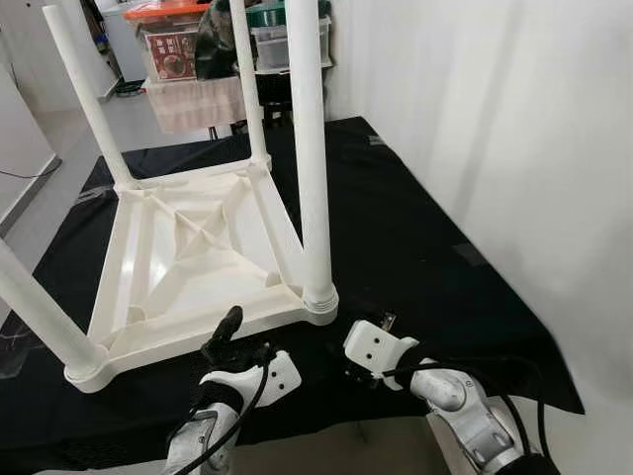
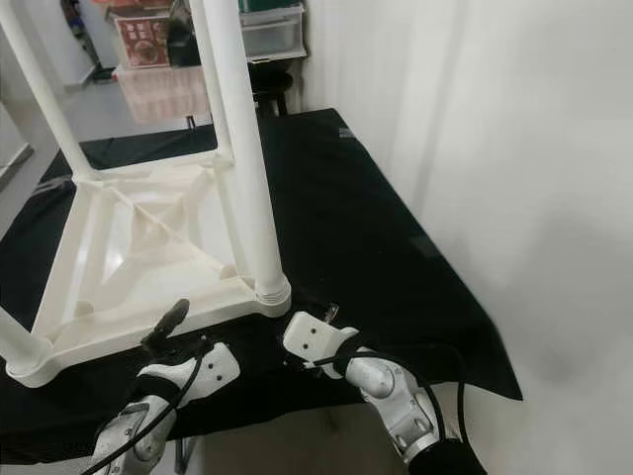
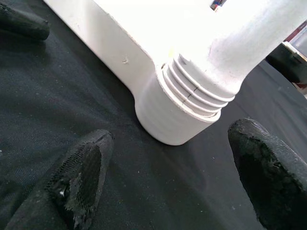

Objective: Building children table

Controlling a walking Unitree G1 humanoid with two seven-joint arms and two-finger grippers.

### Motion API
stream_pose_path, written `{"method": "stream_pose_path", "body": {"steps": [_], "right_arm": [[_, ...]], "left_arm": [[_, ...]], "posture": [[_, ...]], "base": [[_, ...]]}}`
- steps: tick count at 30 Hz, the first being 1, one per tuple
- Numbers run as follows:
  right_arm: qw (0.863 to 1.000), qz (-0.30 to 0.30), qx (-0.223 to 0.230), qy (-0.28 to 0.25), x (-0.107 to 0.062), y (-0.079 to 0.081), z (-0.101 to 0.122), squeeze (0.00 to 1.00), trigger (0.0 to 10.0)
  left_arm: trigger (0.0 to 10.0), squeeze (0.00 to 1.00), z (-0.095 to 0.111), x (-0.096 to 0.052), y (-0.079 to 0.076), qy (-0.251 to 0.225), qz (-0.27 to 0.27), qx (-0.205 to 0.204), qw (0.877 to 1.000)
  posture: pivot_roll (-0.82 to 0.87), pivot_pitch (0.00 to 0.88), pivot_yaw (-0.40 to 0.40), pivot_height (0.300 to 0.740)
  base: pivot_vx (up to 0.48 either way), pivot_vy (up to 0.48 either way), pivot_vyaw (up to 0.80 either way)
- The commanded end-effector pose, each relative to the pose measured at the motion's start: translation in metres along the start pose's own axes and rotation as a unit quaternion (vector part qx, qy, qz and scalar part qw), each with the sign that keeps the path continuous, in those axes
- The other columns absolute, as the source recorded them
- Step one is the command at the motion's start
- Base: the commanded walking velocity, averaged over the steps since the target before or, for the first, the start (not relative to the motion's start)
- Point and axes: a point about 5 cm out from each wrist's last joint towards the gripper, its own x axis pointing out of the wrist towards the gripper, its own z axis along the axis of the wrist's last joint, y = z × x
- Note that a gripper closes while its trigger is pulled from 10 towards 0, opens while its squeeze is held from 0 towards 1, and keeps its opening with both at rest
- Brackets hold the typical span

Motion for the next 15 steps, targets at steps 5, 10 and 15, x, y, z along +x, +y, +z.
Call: {"method": "stream_pose_path", "body": {"steps": [5,10,15], "right_arm": [[1.0,0.01,-0.003,-0.001,0.0031,0.0079,0.0003,0.0,10.0],[1.0,0.01,-0.001,0.001,0.0037,0.0096,-0.0018,0.0,10.0],[1.0,0.011,0.001,0.002,0.0062,0.0133,-0.0027,0.0,10.0]], "left_arm": [[10.0,0.0,-0.0086,-0.0009,0.0014,0.005,0.004,0.009,1.0],[10.0,0.0,-0.0099,-0.0005,-0.0011,0.006,0.003,0.009,1.0],[10.0,0.0,-0.0137,-0.0009,-0.0028,0.008,0.002,0.009,1.0]], "posture": [[-0.08,0.0,0.062,0.74],[-0.05,0.0,0.041,0.74],[-0.05,0.0,0.043,0.74]], "base": [[0.0,0.0,0.0],[0.0,0.0,0.0],[0.0,0.0,0.0]]}}
